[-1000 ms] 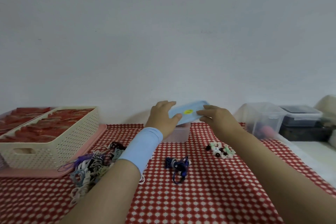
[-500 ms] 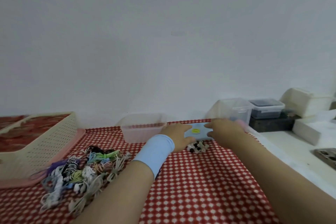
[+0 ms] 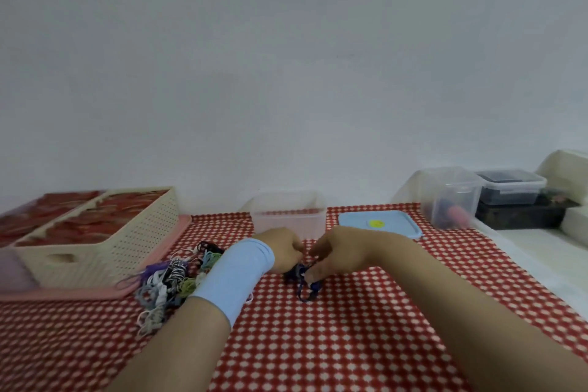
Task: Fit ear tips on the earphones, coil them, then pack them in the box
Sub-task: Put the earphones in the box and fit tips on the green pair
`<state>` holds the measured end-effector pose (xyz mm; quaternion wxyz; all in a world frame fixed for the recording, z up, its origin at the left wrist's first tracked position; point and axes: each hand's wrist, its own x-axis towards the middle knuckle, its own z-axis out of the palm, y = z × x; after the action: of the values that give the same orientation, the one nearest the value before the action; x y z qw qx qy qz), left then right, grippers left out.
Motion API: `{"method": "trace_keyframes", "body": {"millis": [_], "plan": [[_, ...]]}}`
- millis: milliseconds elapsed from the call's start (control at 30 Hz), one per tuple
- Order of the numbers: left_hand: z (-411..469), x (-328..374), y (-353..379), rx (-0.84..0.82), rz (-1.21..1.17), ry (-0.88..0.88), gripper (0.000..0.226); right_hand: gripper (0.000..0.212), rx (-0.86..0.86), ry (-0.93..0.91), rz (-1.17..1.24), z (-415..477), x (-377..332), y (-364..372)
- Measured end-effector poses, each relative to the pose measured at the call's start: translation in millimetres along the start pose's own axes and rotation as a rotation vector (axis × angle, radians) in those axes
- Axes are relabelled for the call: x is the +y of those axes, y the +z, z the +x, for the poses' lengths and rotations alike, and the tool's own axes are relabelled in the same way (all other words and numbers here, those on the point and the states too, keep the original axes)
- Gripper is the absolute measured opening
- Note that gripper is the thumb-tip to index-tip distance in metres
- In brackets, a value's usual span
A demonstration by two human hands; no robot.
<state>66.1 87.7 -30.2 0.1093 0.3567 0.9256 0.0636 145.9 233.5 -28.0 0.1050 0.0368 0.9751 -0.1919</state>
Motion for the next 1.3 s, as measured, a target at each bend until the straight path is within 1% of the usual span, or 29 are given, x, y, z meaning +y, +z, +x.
{"method": "trace_keyframes", "body": {"millis": [33, 67, 167, 233, 300, 367, 500, 600, 667, 733, 833, 967, 1100, 1200, 1233, 1300], "plan": [[-2.7, -3.8, -0.7, -0.026, -0.004, 0.009, 0.033, 0.073, -0.017, 0.005, -0.035, 3.8, -3.5, 4.0], [-5.5, -7.4, -1.6, -0.047, -0.021, 0.022, 0.032, 0.071, -0.01, 0.005, -0.067, 7.8, -6.1, 7.6], [-10.9, -15.2, -4.2, -0.094, -0.066, 0.058, 0.029, 0.036, 0.051, -0.012, -0.084, 17.9, -5.8, 14.8], [-12.4, -19.6, -5.1, -0.089, -0.067, 0.076, 0.035, 0.022, 0.062, -0.023, -0.032, 20.0, -5.0, 14.5], [-11.5, -23.8, -7.0, -0.016, -0.108, 0.082, 0.038, 0.017, 0.084, -0.03, 0.051, 18.9, -4.7, 9.5], [-7.5, -27.9, -12.9, 0.094, -0.177, 0.096, 0.035, 0.017, 0.145, -0.048, 0.126, 18.9, -3.2, -0.2], [0.7, -32.1, -38.7, 0.299, -0.328, 0.116, 0.029, 0.017, 0.334, -0.099, 0.248, 24.4, -8.4, -33.9], [11.4, -37.6, -65.8, 0.43, -0.392, 0.147, 0.032, 0.017, 0.461, -0.126, 0.361, 37.4, -18.8, -62.2], [20.6, -42.2, -79.7, 0.47, -0.408, 0.147, 0.032, 0.018, 0.538, -0.142, 0.368, 50.2, -24.0, -75.9], [32.3, -49.0, -87.7, 0.49, -0.404, 0.125, 0.032, 0.017, 0.585, -0.137, 0.301, 68.4, -27.6, -82.8], [46.5, -60.0, -85.5, 0.447, -0.355, 0.065, 0.033, 0.017, 0.568, -0.107, 0.171, 93.7, -29.8, -74.9], [54.4, -74.3, -67.3, 0.297, -0.265, 0.018, 0.038, 0.019, 0.451, -0.066, 0.069, 119.7, -27.0, -44.8], [52.5, -87.6, -50.4, 0.179, -0.224, 0.03, 0.045, 0.029, 0.347, -0.029, 0.005, 128.7, -26.0, -30.9], [47.4, -91.6, -45.3, 0.204, -0.241, 0.05, 0.043, 0.052, 0.267, 0.016, -0.023, 125.9, -27.5, -32.8], [45.8, -91.8, -44.5, 0.225, -0.251, 0.05, 0.041, 0.053, 0.276, 0.018, -0.021, 123.5, -28.5, -34.7], [43.5, -91.3, -43.2, 0.266, -0.251, 0.054, 0.034, 0.036, 0.335, 0.003, -0.017, 119.9, -30.9, -38.3]]}}
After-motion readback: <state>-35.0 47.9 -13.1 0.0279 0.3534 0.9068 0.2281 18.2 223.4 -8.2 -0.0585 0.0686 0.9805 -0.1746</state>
